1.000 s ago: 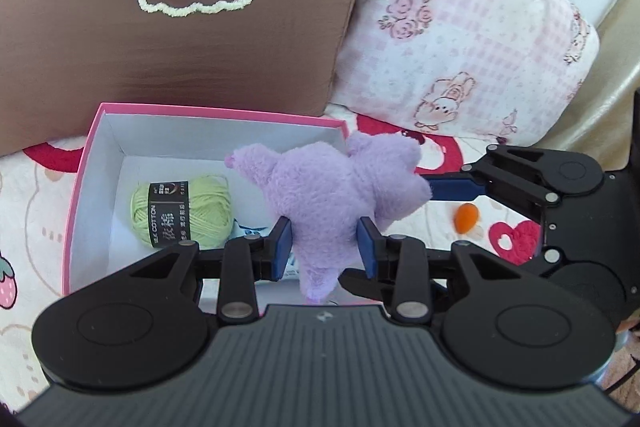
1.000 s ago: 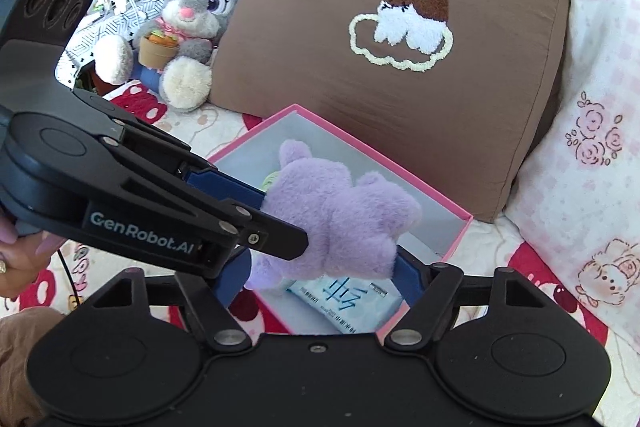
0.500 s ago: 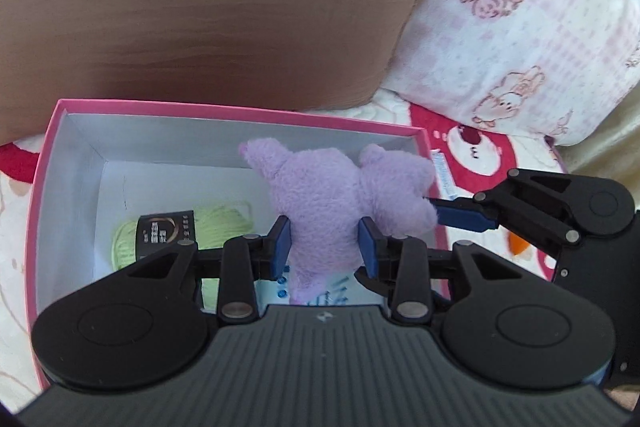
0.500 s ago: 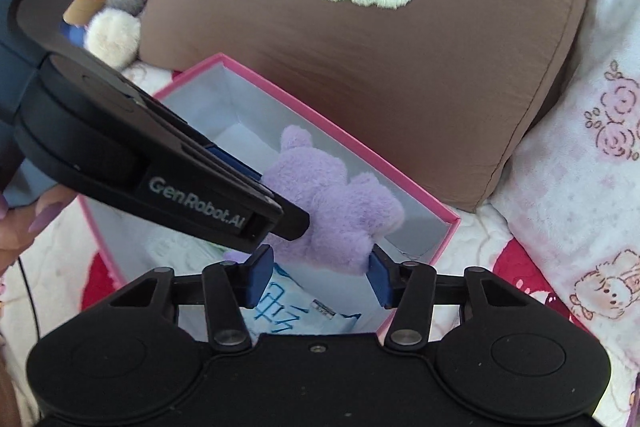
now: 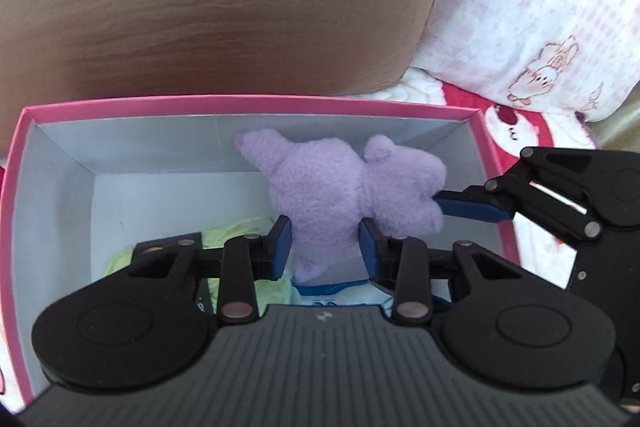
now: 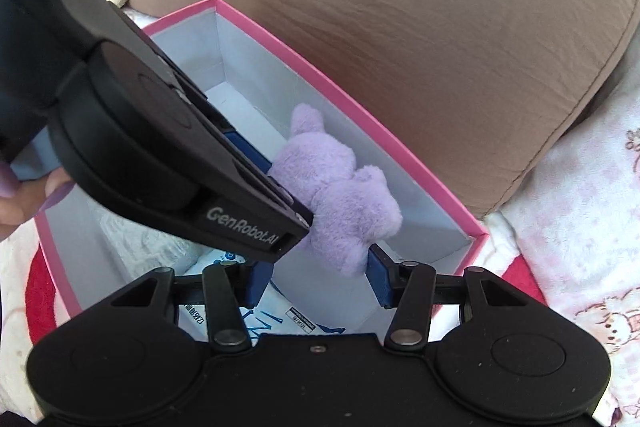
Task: Organize objects
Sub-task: 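Lower the plush toy into the pink box and open the left gripper, then raise the left tool out of the pink box and pull back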
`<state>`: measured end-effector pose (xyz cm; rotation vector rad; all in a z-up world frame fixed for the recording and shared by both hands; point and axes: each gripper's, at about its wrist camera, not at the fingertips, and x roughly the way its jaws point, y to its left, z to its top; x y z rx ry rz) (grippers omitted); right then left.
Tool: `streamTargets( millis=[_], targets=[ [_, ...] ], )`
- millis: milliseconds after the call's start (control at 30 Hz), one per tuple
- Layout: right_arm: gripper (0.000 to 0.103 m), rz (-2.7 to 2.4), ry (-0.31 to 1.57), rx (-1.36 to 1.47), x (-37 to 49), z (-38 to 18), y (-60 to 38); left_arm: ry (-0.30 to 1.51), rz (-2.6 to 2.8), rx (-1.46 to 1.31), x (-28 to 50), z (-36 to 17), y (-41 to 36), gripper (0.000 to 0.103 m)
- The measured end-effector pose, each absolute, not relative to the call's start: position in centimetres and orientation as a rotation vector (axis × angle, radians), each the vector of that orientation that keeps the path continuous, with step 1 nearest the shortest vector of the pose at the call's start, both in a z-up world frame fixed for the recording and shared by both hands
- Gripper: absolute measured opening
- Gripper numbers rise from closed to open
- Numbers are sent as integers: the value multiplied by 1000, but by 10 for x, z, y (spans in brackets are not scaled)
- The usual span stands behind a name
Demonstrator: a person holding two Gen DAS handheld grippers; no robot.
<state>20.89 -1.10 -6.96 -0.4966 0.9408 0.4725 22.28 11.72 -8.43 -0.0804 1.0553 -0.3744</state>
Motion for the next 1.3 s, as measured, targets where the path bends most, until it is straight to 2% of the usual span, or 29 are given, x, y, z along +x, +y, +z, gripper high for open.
streamTargets(
  millis=[133,200,233,733,1067,1300],
  targets=[
    [54,475,952,-503,213,-74,-12,1061,-358,-57,224,-87,114,35],
    [42,470,957,-510,214,-76,-12,1071,-343,-52,224,-89,114,35],
    [41,469,960,-509,215,-77,-13,1073,-339,-57,224,-90,115,35],
    [41,492,952,-386,196,-51,-34,1030,-341,-143,220,-81,118,33],
    [42,506,918,-115,168,-24,-73,966,-332,-131,179,-40,121,34],
    [42,521,872,-73,148,1,-90,940,-322,-91,139,-4,132,38]
  ],
)
